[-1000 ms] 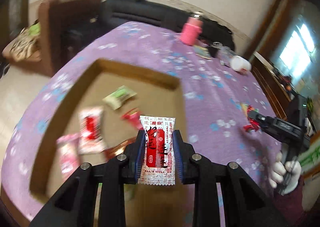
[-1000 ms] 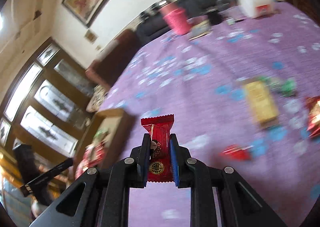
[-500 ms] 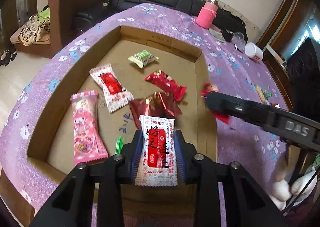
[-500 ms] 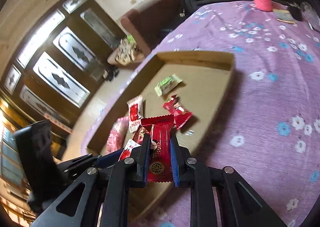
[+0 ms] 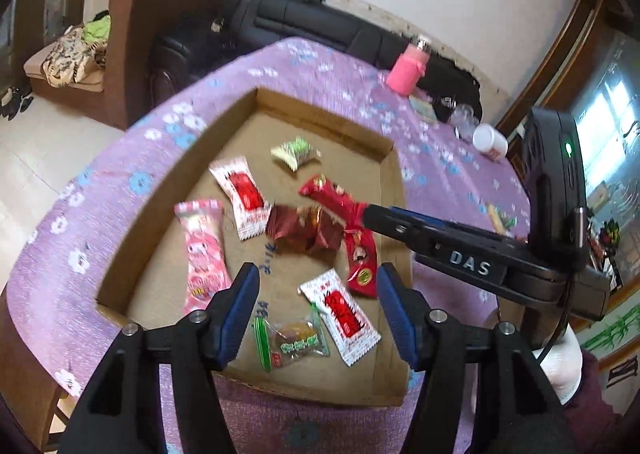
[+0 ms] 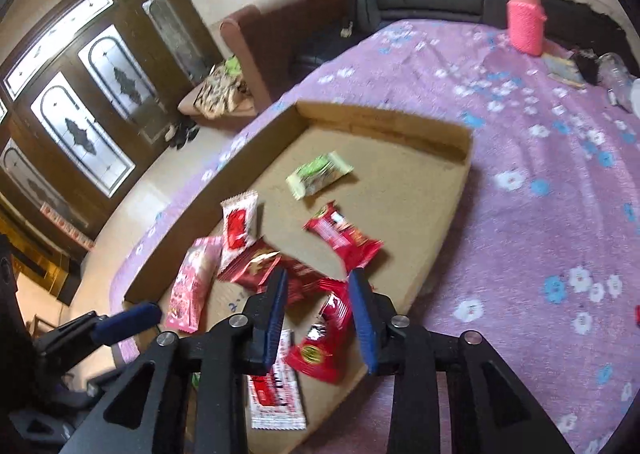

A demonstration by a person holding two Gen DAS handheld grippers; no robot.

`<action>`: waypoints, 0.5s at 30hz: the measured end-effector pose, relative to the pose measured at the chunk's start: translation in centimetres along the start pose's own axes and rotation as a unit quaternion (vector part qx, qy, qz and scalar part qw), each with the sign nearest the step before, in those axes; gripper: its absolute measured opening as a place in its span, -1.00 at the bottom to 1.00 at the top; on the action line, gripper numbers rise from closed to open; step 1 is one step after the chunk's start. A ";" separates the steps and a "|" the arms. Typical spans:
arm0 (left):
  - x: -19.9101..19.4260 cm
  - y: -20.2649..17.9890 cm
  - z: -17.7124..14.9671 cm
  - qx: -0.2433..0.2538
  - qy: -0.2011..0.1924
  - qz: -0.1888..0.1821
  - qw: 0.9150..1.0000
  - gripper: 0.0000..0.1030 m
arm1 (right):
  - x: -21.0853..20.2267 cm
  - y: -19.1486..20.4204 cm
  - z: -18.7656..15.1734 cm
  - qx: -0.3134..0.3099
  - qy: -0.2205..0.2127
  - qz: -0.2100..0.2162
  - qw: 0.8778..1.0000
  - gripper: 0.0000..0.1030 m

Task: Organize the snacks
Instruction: 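Open both tools over the box, dropping the sachet and red packet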

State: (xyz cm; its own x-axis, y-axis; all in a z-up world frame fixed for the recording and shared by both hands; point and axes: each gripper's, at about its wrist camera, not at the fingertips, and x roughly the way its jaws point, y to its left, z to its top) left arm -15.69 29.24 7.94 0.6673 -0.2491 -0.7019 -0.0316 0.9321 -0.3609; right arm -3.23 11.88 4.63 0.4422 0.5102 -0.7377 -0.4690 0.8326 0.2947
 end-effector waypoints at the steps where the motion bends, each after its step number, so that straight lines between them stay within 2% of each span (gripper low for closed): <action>1: -0.2 0.0 0.1 -0.001 -0.005 0.001 1.000 0.28 | -0.4 -0.2 -0.1 0.001 -0.006 -0.004 1.000 -0.31; 3: -0.5 -0.2 0.2 -0.003 -0.017 0.010 1.000 0.39 | -1.7 -0.7 -0.4 0.011 -0.024 -0.012 1.000 -0.29; 6: -0.9 -0.6 0.3 -0.004 -0.031 0.025 0.999 0.45 | -3.5 -1.5 -1.2 0.028 -0.047 -0.019 0.998 -0.22; 8: -1.1 -1.0 0.3 0.000 -0.043 0.046 0.998 0.49 | -4.6 -2.0 -2.0 0.038 -0.061 -0.023 0.997 -0.05; 9: -1.2 -1.2 0.4 0.003 -0.048 0.057 0.997 0.53 | -5.1 -2.2 -2.5 0.045 -0.069 -0.026 0.996 -0.03; 12: -1.6 -2.1 0.4 0.017 -0.070 0.108 0.992 0.58 | -6.4 -2.5 -4.1 0.056 -0.087 -0.041 0.994 -0.01; 15: -2.1 -3.2 0.3 0.034 -0.092 0.163 0.982 0.71 | -7.1 -2.3 -5.5 0.059 -0.098 -0.060 0.992 -0.01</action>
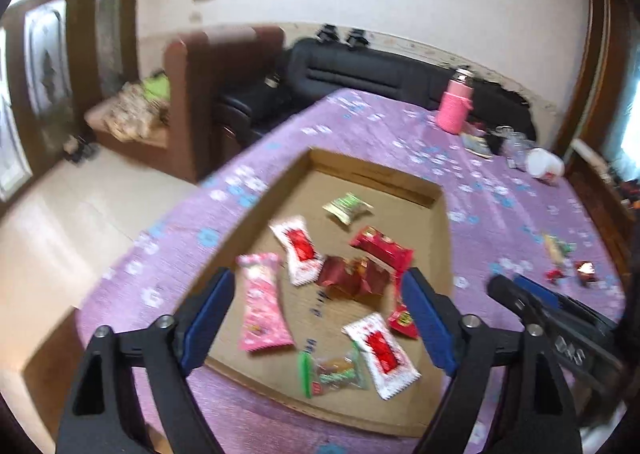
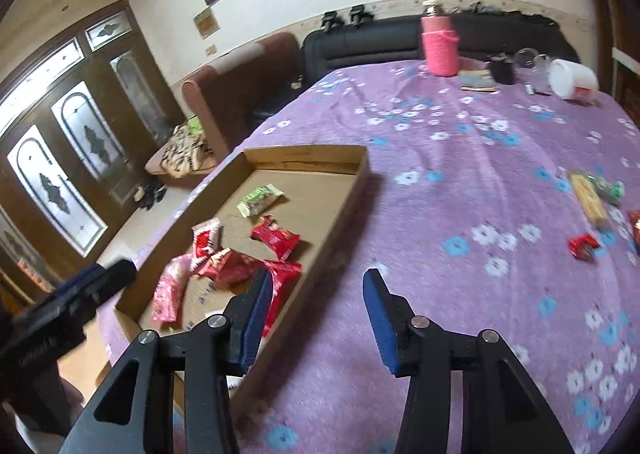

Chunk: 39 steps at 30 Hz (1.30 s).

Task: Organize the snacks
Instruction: 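Open both tools over the box, dropping the sachet and red packet, then grasp the yellow biscuit bar with the right tool while the left tool grasps a small red candy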

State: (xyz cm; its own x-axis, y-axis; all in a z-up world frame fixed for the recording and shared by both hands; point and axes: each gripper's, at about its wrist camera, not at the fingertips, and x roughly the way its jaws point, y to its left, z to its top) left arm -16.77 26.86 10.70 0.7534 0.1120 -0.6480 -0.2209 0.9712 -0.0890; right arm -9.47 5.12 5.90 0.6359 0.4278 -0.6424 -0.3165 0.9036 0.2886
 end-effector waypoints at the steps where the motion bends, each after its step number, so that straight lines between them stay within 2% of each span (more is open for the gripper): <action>1: -0.2 -0.3 0.0 0.006 -0.006 0.010 1.000 0.72 | -0.4 0.1 -0.4 -0.003 -0.004 -0.004 1.000 -0.01; 3: -0.6 -0.9 0.1 0.014 -0.011 0.016 1.000 0.72 | -0.9 0.5 -0.9 -0.017 -0.011 -0.011 1.000 0.01; 7: -1.0 -2.2 -0.1 0.034 -0.010 0.025 0.999 0.72 | -2.0 1.5 -1.8 -0.047 -0.029 -0.019 0.998 0.21; 18: -1.6 -4.8 -0.2 0.064 -0.010 0.043 0.997 0.72 | -2.4 1.6 -2.4 -0.043 -0.032 -0.005 0.999 0.21; 28: -0.8 -6.5 -0.6 0.086 0.004 0.043 0.995 0.72 | -2.3 0.1 -2.6 -0.027 -0.030 -0.005 0.999 0.21; 34: -0.2 -7.4 -0.7 0.096 0.013 0.035 0.995 0.72 | -2.0 -1.5 -2.5 -0.014 -0.025 -0.008 1.000 0.21; 39: -0.5 -8.2 -0.3 0.098 0.017 -0.006 0.995 0.72 | -2.9 -4.4 -2.5 0.005 -0.026 -0.016 1.000 0.21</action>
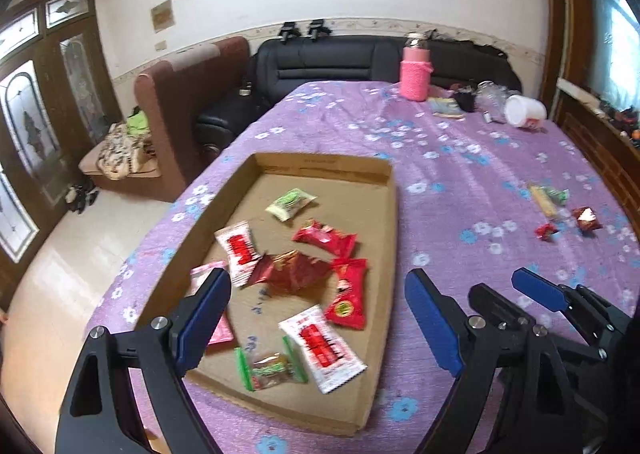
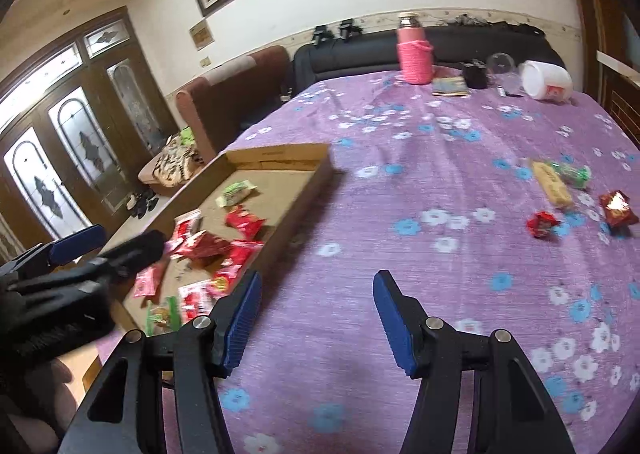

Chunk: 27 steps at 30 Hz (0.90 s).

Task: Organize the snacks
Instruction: 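Grasp the yellow biscuit bar with the right tool while the left tool grasps a small red candy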

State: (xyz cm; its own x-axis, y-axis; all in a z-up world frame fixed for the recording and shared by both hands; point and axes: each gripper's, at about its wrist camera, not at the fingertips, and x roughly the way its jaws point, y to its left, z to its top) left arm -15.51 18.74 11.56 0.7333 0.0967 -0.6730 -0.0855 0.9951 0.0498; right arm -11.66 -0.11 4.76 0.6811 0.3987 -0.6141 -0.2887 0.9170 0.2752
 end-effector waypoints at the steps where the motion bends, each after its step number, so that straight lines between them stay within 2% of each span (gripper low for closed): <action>1: -0.1 -0.1 0.1 -0.002 -0.001 -0.009 1.000 0.72 | -0.3 -1.1 0.0 0.007 0.000 -0.006 1.000 0.21; 4: -0.2 -0.5 0.3 -0.001 -0.003 -0.035 0.999 0.72 | -1.2 -5.1 0.3 0.031 0.002 -0.034 0.999 0.21; 8: 0.0 -1.5 0.0 0.006 -0.003 -0.058 0.998 0.72 | -2.6 -13.5 2.2 0.098 0.005 -0.093 0.991 0.20; 11: 0.4 -2.4 -0.4 0.010 0.008 -0.084 0.996 0.72 | -2.0 -18.3 4.2 0.126 0.022 -0.123 0.984 0.20; 12: 0.4 -2.6 -0.4 0.010 0.010 -0.089 0.996 0.72 | -1.5 -19.2 4.6 0.133 0.030 -0.121 0.983 0.20; 14: 0.3 -3.0 -0.5 0.015 0.010 -0.100 0.995 0.72 | -0.7 -20.6 5.4 0.142 0.031 -0.109 0.983 0.20; 17: 0.3 -3.5 -0.4 0.022 0.009 -0.101 0.995 0.72 | 0.5 -21.7 7.0 0.140 0.019 -0.129 0.982 0.20; 19: 0.3 -3.7 -0.4 0.021 0.011 -0.107 0.994 0.72 | 2.2 -22.2 7.7 0.140 0.034 -0.121 0.982 0.20; 23: 0.5 -4.2 -0.4 0.022 0.021 -0.124 0.992 0.72 | 6.2 -22.2 8.7 0.115 0.067 -0.151 0.980 0.19; 24: 0.6 -4.4 -0.4 0.023 0.025 -0.127 0.991 0.72 | 6.7 -22.0 9.0 0.106 0.062 -0.157 0.980 0.14; 25: 0.8 -4.8 -0.2 0.024 0.030 -0.134 0.990 0.71 | 7.0 -21.7 9.1 0.098 0.061 -0.158 0.981 -0.21; 26: 1.0 -5.2 -0.1 0.026 0.035 -0.142 0.989 0.72 | 7.5 -21.4 9.2 0.089 0.064 -0.162 0.981 -0.31; 27: 1.2 -5.8 0.1 0.028 0.039 -0.154 0.987 0.71 | 7.5 -21.3 9.2 0.084 0.065 -0.166 0.980 -0.31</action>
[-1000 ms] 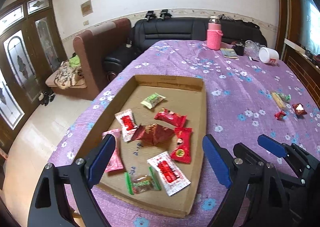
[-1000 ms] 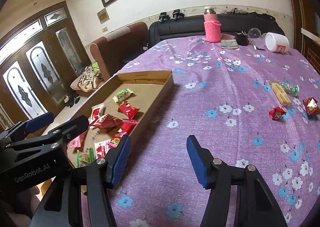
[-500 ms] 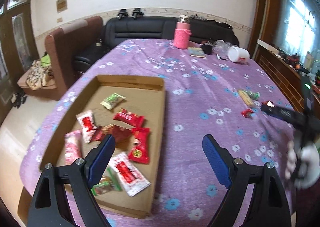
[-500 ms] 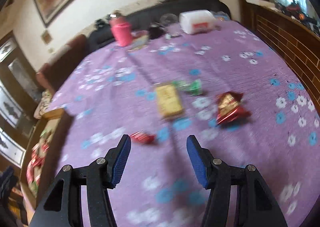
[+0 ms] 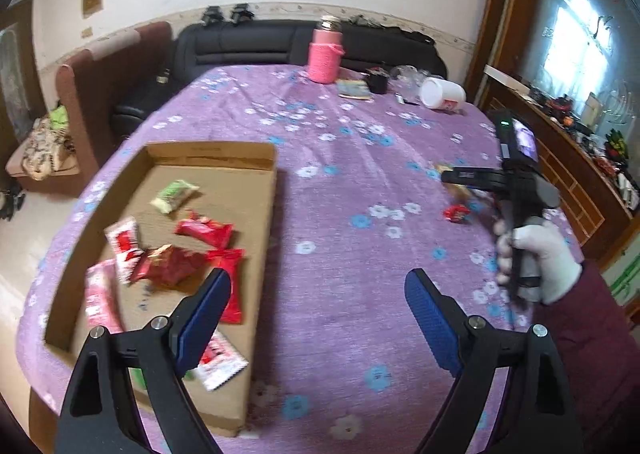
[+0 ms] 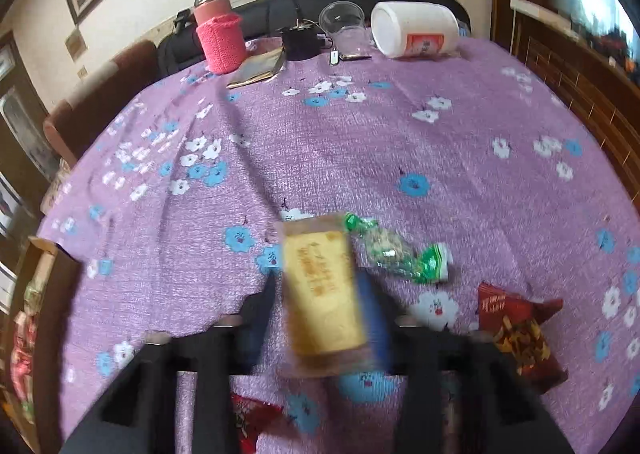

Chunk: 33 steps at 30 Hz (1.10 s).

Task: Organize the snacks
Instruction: 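Grasp the yellow biscuit bar with the right tool while the left tool grasps a small red candy, then carry both snacks over the box and open both tools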

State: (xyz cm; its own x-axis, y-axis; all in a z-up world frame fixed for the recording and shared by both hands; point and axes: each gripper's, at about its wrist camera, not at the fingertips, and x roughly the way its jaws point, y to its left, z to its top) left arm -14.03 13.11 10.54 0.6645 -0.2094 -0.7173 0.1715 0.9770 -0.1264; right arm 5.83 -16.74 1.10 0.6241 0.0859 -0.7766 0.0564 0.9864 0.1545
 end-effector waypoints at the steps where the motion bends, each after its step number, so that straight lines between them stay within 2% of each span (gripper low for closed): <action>1: 0.3 -0.5 0.2 0.003 0.002 -0.009 1.000 0.71 | -0.1 0.1 -0.1 -0.001 0.001 0.000 1.000 -0.32; 4: 1.6 -2.6 1.2 0.019 0.007 -0.043 0.999 0.71 | -1.1 -0.6 -1.0 0.011 0.003 0.023 1.000 -0.32; 6: 2.7 -4.1 1.7 0.034 0.010 -0.056 0.998 0.71 | -2.6 -1.5 -1.8 0.032 -0.003 0.053 0.998 -0.32; 9: 5.3 -7.0 2.6 0.063 0.017 -0.078 0.995 0.71 | -5.0 -2.6 -2.7 0.053 -0.026 0.088 0.994 -0.31; 12: 8.4 -10.0 3.5 0.103 0.017 -0.113 0.988 0.67 | -6.3 -3.7 -3.3 0.069 -0.052 0.098 0.991 -0.31; 13: 9.6 -11.0 3.8 0.119 0.020 -0.114 0.986 0.54 | -6.3 -4.2 -3.3 0.076 -0.056 0.098 0.991 -0.31; 15: 11.6 -12.4 4.2 0.140 0.026 -0.108 0.984 0.43 | -5.9 -4.7 -3.2 0.088 -0.051 0.102 0.990 -0.31; 17: 13.5 -13.5 4.6 0.149 0.037 -0.118 0.981 0.43 | -5.4 -5.2 -3.1 0.097 -0.042 0.110 0.988 -0.31; 20: 16.2 -15.0 4.7 0.169 0.054 -0.114 0.978 0.43 | -5.3 -5.8 -3.0 0.108 -0.039 0.121 0.986 -0.31; 21: 16.9 -15.4 4.7 0.176 0.059 -0.111 0.976 0.38 | -5.3 -5.9 -3.0 0.109 -0.039 0.122 0.986 -0.31; 23: 18.1 -16.2 4.6 0.192 0.071 -0.105 0.973 -0.11 | -5.3 -6.2 -3.0 0.114 -0.040 0.122 0.985 -0.31; 24: 18.8 -16.5 4.4 0.196 0.083 -0.106 0.971 -0.59 | -5.3 -6.3 -3.0 0.115 -0.040 0.122 0.985 -0.31; 27: 19.0 -16.5 4.4 0.191 0.080 -0.113 0.972 -0.59 | -5.3 -6.5 -3.1 0.119 -0.039 0.119 0.985 -0.31; 33: 17.1 -14.5 4.9 0.146 0.064 -0.125 0.979 -0.60 | -5.2 -6.1 -3.1 0.111 -0.042 0.120 0.986 -0.31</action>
State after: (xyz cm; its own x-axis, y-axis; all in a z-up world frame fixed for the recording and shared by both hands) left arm -1.61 -4.82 3.47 0.4818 -0.4158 -0.7714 0.5306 0.8390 -0.1208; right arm -0.16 -22.79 2.33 0.7017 0.2920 -0.6499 0.0623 0.8835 0.4642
